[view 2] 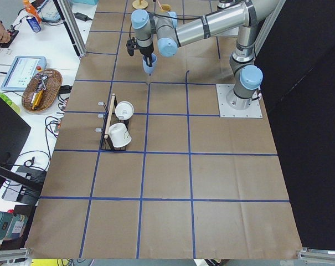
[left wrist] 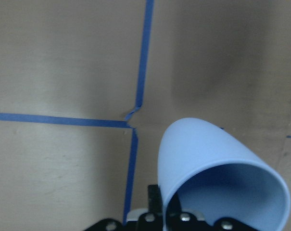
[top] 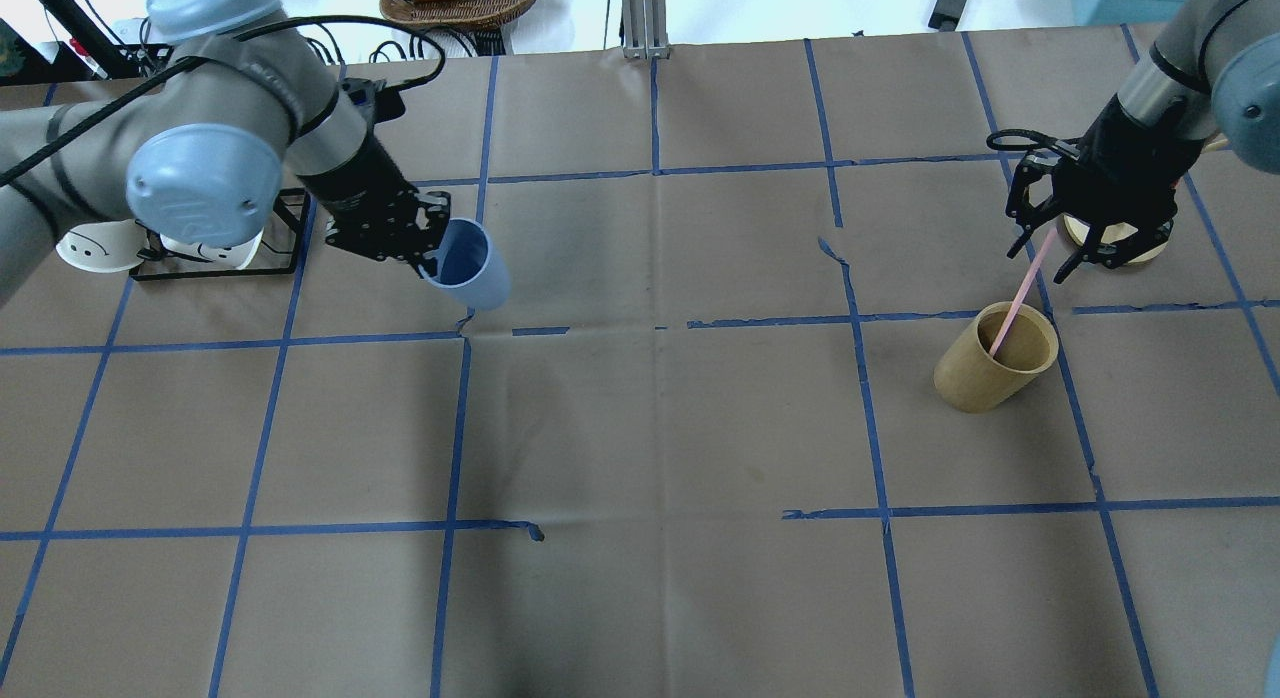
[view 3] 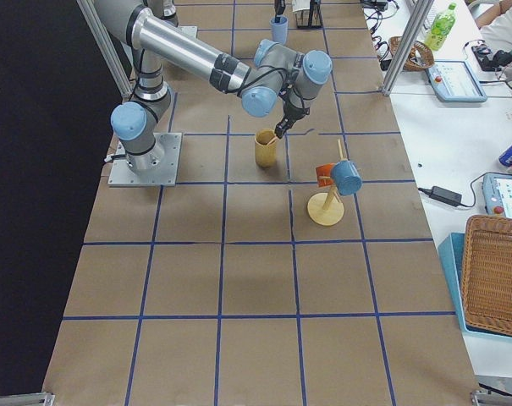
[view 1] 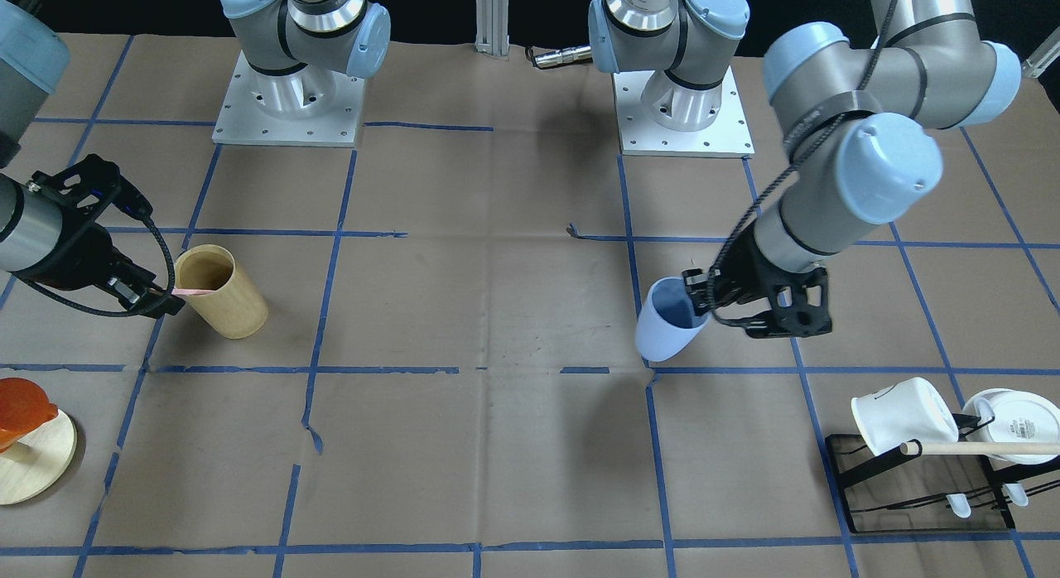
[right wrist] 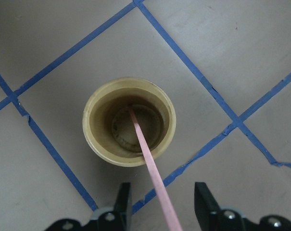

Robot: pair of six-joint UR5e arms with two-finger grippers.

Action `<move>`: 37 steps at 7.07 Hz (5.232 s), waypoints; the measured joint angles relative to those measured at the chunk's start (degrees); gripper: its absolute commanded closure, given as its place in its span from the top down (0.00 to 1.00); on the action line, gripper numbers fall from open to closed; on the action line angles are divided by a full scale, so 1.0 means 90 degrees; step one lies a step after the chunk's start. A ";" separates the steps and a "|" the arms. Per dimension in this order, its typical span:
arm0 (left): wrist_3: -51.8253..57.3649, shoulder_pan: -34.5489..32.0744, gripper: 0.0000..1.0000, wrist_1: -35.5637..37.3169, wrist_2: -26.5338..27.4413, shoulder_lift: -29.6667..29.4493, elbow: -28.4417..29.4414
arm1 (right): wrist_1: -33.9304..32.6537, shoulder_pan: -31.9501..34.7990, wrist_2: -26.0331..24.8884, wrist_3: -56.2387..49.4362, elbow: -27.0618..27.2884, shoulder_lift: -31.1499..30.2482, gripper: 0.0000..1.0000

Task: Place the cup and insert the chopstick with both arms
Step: 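Carry blue cup to table center while right gripper grasps pink chopstick, then release blue cup with left gripper while right gripper lifts chopstick over it, then lower the pink chopstick into the blue cup with the right gripper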

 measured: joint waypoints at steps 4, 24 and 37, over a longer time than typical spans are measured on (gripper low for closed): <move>-0.1320 -0.1447 0.00 0.0538 0.0062 -0.0956 0.0372 | -0.0004 0.0000 -0.0001 0.0040 -0.0004 -0.0054 0.14; -0.0055 0.0140 0.98 -0.1752 0.0833 0.1287 0.0817 | 0.1144 0.2301 0.0684 0.7338 -0.2598 -0.0493 0.11; 0.0451 0.0108 1.00 -0.1727 0.0818 0.1434 0.0695 | 0.0511 0.3848 0.0015 1.1225 -0.2467 0.0694 0.19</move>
